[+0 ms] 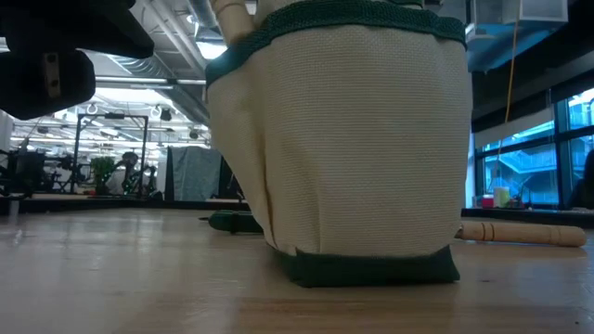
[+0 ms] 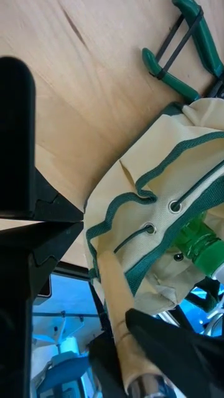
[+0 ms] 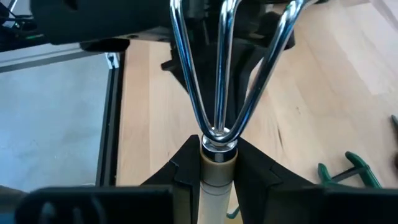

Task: Pick & Place Garden tools in Gardening bag
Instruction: Put the hand rake into the gardening bag

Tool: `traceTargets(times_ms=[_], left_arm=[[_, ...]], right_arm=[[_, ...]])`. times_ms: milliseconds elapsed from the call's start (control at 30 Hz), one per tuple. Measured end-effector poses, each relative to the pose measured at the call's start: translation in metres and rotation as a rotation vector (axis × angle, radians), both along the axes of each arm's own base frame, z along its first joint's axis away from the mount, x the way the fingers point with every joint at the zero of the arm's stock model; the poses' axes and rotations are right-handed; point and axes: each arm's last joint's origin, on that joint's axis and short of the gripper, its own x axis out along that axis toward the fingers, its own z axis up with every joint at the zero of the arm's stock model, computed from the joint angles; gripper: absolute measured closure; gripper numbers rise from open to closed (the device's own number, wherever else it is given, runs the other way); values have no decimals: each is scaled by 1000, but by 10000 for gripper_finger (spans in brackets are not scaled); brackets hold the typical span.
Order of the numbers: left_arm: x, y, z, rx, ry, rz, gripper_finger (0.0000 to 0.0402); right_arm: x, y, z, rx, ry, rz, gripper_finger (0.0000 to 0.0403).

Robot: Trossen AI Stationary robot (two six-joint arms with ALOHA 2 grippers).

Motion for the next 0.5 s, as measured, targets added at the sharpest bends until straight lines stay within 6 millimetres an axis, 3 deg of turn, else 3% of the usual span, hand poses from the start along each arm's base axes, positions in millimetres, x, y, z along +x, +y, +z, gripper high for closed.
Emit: traceTargets(times_ms=[500], left_arm=[[7, 8, 0, -7, 16, -12, 400]], right_arm=[[-8, -5, 10, -50, 20, 2, 336]])
